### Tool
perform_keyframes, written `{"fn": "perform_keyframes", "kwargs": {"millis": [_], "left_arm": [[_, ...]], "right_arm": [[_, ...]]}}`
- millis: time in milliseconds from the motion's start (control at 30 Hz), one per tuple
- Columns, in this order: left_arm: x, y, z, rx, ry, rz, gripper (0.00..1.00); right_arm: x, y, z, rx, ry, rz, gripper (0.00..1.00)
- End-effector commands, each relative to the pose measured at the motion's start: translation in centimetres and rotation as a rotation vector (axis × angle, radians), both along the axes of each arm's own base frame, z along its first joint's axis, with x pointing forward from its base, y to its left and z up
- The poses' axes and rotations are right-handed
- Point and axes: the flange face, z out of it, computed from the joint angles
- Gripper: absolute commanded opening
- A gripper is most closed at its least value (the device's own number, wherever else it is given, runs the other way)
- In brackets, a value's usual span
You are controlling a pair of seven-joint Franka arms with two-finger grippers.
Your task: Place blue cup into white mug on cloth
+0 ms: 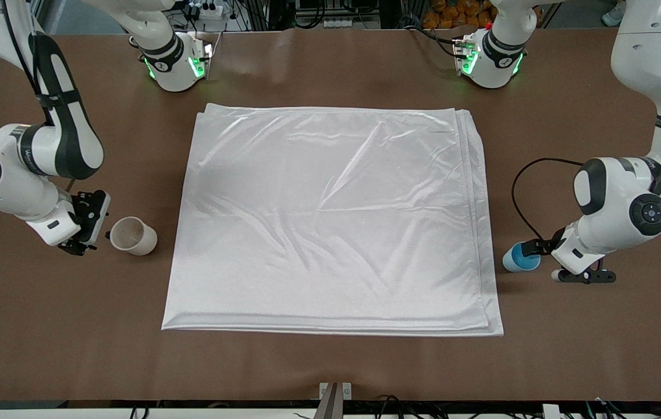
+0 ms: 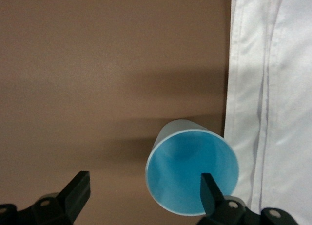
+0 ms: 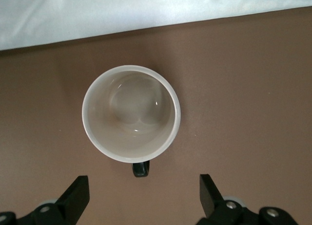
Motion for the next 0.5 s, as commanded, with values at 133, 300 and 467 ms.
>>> {"fn": "perform_keyframes", "kwargs": {"millis": [133,300,467], "left_arm": [[0.0,0.5,-2.1,0.005,-0.007,-0.02,1.0],[-0.1,0.3,-2.6,0.004,-0.003,-0.008,1.0],[-0.1,0.1,-3.2,0.003,0.001,-0.01,0.99]], "right_arm": [[0.8,-1.4,-2.1,-0.011,-0.008,0.127,1.0],[1.7,-2.1,-3.6,-0.012,-0.023,0.3,1.0],[1.7,-2.7,-4.3,-0.01,-0.027,0.297,1.0]]}}
